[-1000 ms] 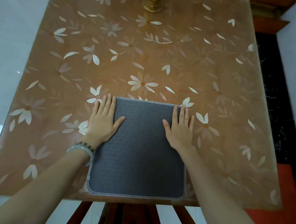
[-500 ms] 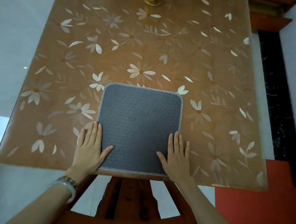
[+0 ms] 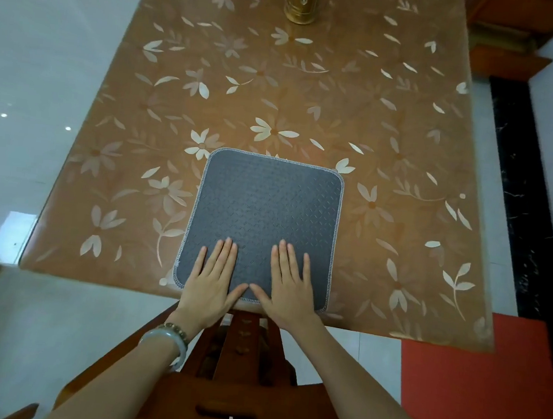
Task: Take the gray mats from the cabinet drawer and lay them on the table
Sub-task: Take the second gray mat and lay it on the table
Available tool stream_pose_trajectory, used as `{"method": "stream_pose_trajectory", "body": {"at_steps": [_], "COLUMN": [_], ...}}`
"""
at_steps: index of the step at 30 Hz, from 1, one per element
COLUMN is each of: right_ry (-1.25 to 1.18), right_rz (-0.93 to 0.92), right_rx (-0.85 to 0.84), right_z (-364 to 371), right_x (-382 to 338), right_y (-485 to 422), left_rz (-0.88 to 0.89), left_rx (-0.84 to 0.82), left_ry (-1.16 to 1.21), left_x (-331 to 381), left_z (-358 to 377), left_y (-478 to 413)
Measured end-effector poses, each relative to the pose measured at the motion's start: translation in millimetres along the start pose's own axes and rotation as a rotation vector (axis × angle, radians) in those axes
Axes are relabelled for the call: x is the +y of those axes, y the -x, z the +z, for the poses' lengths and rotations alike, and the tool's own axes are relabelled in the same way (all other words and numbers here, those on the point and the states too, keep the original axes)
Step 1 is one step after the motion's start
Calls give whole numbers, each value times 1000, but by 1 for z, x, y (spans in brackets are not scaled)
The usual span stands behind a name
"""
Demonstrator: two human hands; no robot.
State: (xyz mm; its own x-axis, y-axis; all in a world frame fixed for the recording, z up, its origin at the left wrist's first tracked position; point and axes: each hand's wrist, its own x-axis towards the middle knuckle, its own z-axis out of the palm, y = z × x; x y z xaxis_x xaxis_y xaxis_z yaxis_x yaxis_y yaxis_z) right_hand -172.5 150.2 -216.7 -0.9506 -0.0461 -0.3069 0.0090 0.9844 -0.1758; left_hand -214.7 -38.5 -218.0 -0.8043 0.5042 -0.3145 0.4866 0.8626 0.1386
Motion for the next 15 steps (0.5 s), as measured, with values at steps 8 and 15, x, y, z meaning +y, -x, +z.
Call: {"method": "stream_pose_trajectory", "body": {"at_steps": [8,15], "right_ry": [32,-342], "right_rz": [36,241], "right_rx": [-162,-445], "right_z": [-16,-119], "right_x": [-5,-28], "right_y": [-3,-10], "left_rz": [24,-46], "left_rx": [-55,-156], "left_ry": [-12,61], "left_x": [1,-13], "left_z": [-8,-95], "left_y": [0,-6]}}
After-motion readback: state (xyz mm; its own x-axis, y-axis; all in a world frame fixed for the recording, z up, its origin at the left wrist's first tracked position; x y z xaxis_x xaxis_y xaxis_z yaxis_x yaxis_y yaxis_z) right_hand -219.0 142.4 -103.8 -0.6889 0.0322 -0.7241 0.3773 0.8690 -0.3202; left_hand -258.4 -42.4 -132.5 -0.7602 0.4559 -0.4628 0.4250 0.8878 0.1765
